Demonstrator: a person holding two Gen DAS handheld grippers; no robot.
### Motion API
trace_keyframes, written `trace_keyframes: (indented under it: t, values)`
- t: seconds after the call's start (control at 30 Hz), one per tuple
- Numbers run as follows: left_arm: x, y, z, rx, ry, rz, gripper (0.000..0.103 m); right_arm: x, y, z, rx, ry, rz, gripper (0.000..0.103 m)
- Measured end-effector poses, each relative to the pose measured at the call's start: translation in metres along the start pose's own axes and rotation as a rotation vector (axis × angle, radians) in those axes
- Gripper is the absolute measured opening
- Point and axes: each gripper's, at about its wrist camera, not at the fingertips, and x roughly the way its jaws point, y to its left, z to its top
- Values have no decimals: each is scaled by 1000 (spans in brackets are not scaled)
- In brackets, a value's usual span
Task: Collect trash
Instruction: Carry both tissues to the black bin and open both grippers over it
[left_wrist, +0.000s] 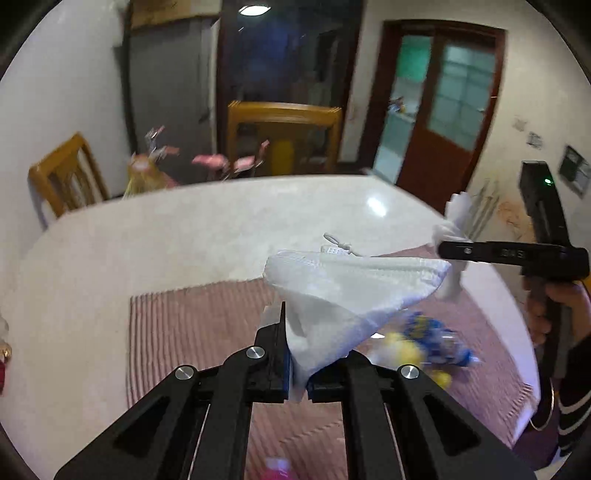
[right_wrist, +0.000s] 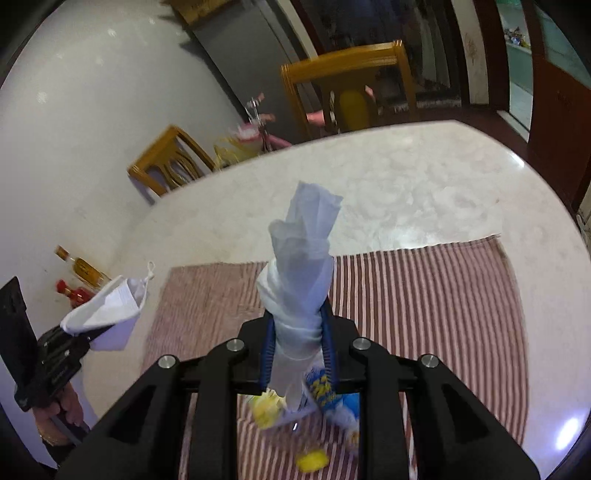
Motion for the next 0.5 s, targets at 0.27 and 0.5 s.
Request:
trace_keyframes:
  t: [0.27, 0.5]
  values:
    - [-28, -125, -9, 169, -56, -221, 5, -161, -61, -79, 138, -181, -106, 22]
    - [-42, -263, -44, 284, -77, -474, 6, -275, -176, -222, 442, -219, -514, 23]
